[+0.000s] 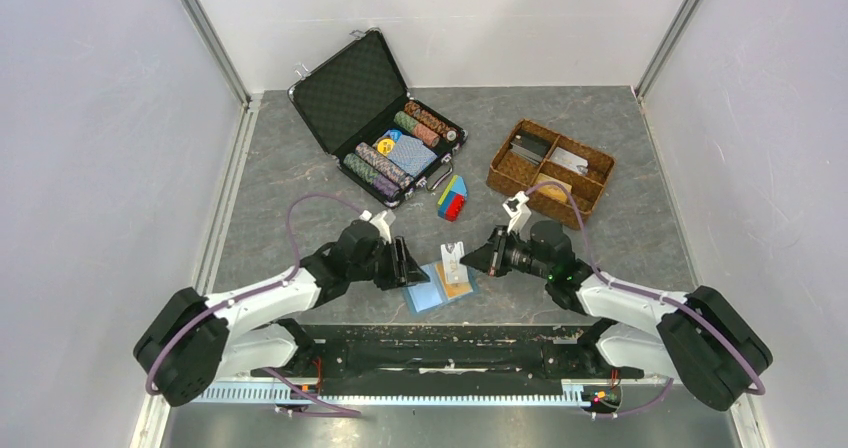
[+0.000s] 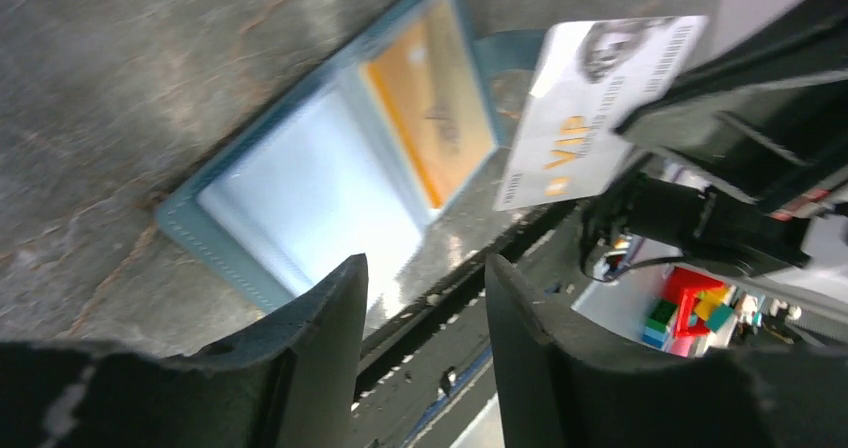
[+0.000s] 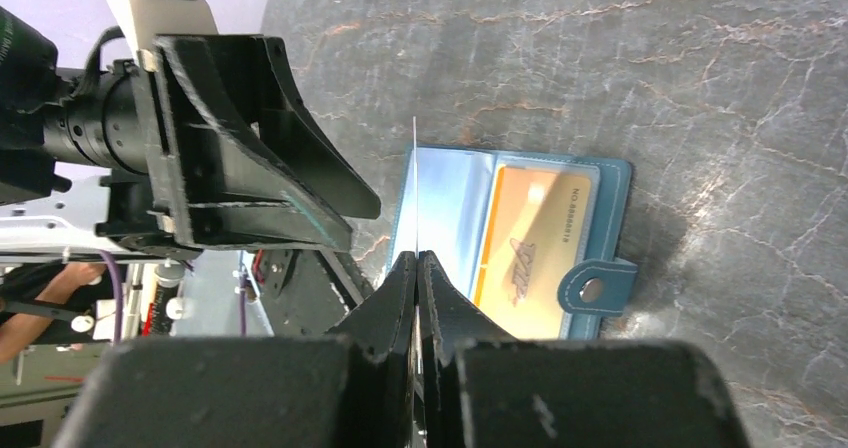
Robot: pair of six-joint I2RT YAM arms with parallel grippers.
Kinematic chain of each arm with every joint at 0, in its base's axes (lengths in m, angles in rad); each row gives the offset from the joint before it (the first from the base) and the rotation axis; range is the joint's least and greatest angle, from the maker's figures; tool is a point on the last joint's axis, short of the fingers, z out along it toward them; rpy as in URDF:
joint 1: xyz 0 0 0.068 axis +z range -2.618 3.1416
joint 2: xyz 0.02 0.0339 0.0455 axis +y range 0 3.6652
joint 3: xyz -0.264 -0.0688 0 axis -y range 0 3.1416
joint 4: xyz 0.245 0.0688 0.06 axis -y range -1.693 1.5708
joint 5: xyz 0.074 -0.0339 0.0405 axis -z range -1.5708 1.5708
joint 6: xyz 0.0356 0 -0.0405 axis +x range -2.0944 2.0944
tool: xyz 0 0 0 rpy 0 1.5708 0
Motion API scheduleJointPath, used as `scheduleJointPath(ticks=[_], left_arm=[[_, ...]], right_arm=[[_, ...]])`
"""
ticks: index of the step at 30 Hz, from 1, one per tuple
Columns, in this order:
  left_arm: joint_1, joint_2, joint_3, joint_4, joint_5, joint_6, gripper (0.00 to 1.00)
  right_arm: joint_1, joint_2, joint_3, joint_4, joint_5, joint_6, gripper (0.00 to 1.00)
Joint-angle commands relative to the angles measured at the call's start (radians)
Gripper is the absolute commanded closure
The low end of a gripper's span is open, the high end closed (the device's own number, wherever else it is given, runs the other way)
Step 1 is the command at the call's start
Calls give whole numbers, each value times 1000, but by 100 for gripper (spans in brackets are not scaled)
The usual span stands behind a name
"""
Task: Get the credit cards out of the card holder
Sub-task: Remove the credit card from the card holder, then place the credit card in the storage box.
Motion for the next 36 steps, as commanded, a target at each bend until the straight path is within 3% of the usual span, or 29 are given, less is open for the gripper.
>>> scheduleJointPath(ticks=[1,7,17,31,33,36], left_arm=[[-4,-80,44,68,67,-32,43],[-5,-123,1,242,123,-58,35],[-18,-57,-9,458,198,-117,37],[-64,68,-63,816,266,-284,58],[-70,96,-67,863,276,-301,64],[-70,129,-72,913,281,-325,83]], right_arm=[[-3,-39,-44,140,-39,84,100],[-3,-66,-127,389,-86,238,100],[-2,-81,-204,648,-99,398,100],[-3,-97,-315,804,40,488,100],[-1,-86,-315,808,44,491,100],[-2,-69,-322,833,45,502,100]])
